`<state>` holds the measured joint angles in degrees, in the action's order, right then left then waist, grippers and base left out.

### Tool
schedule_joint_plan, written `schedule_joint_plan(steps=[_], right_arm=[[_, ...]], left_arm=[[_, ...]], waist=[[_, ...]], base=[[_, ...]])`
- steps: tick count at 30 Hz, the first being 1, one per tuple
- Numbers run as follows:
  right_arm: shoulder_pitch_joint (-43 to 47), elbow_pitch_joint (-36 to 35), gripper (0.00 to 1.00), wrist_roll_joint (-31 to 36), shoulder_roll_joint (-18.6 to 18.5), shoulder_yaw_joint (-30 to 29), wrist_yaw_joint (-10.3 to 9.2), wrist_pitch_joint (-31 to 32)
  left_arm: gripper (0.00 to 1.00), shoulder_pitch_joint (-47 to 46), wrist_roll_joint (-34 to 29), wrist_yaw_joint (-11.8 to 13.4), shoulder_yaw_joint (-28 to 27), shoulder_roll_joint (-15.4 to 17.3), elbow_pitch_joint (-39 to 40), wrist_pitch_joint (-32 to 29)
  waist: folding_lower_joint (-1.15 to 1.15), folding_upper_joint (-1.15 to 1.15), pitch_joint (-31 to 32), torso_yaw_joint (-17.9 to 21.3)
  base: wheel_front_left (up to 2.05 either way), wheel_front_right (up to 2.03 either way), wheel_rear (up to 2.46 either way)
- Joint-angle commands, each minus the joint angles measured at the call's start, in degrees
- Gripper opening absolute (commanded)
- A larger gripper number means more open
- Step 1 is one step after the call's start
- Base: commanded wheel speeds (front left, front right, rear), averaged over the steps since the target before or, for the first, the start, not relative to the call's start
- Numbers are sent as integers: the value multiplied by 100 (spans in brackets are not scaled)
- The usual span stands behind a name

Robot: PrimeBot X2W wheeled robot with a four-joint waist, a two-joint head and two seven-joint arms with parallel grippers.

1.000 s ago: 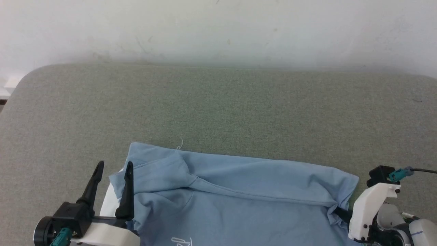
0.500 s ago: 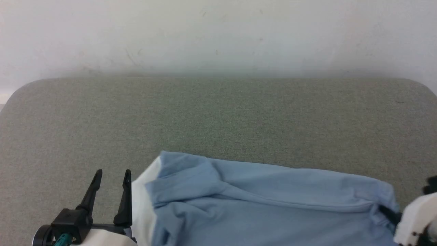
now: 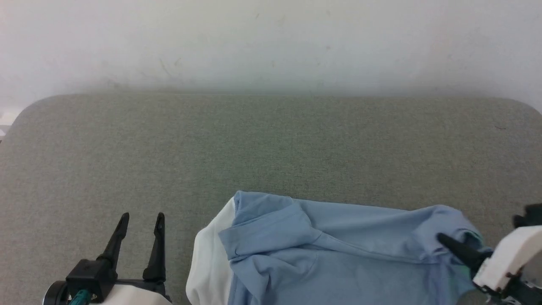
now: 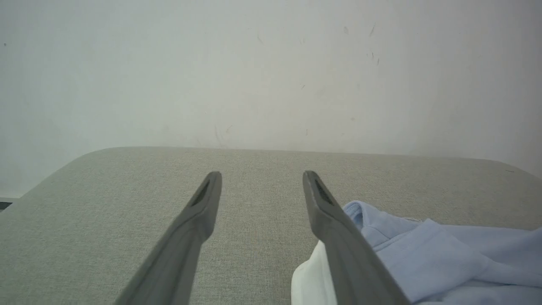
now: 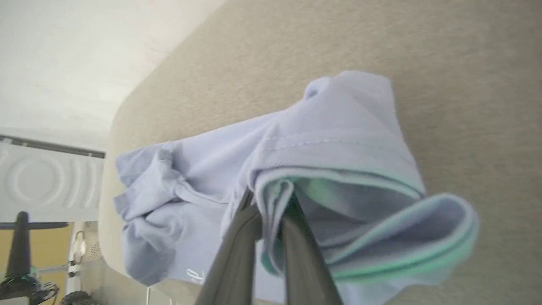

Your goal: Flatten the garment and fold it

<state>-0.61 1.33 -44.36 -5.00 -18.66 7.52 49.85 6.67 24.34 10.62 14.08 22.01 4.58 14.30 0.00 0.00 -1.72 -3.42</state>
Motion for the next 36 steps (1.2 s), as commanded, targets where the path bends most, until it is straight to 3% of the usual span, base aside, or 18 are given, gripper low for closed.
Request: schedule_joint_plan(steps=[1,6,9,20,26,27,28,29,36], right_arm=[[57,-146,0,-212,32,115,-3,145],[127,-379,0,-1291,189,854,-3,539],[-34,-221,0,-1821,207,1428,-3,339],[-1191,1073,0,-2514,212,4209,-3,-1901],[-1735,1780,0,-2364,212,5043,-3,-2989],[-1834,1941,11,-2292,212,5168,-3,-3205],[-1930,2095,44,-2200,212,5307,-3,-3382],[-2017,2240,100,-2104,212,5420,-3,-3561],[-2645,2508,100,-1047,99,6166,-3,-4308]], left_arm=[[100,-19,31,8,-5,8,-13,2],[100,-45,48,7,16,-6,-41,4],[100,-102,58,-16,36,-22,-76,8],[100,-432,75,-203,193,-214,-289,40],[100,-540,71,-280,171,-328,-423,58],[100,-554,70,-292,159,-350,-445,60],[100,-564,66,-307,148,-369,-465,62],[100,-573,62,-322,137,-388,-484,64],[100,-520,-1,-387,-38,-478,-532,68]], waist=[[0,0,25,-17],[0,0,29,-57],[0,0,-6,-99],[0,0,-226,-580],[0,0,-348,-712],[0,0,-368,-723],[0,0,-385,-732],[0,0,-397,-736],[0,0,-360,-595]], base=[[0,0,0],[0,0,0],[0,0,0],[0,0,0],[0,0,0],[0,0,0],[0,0,0],[0,0,0],[0,0,0]])
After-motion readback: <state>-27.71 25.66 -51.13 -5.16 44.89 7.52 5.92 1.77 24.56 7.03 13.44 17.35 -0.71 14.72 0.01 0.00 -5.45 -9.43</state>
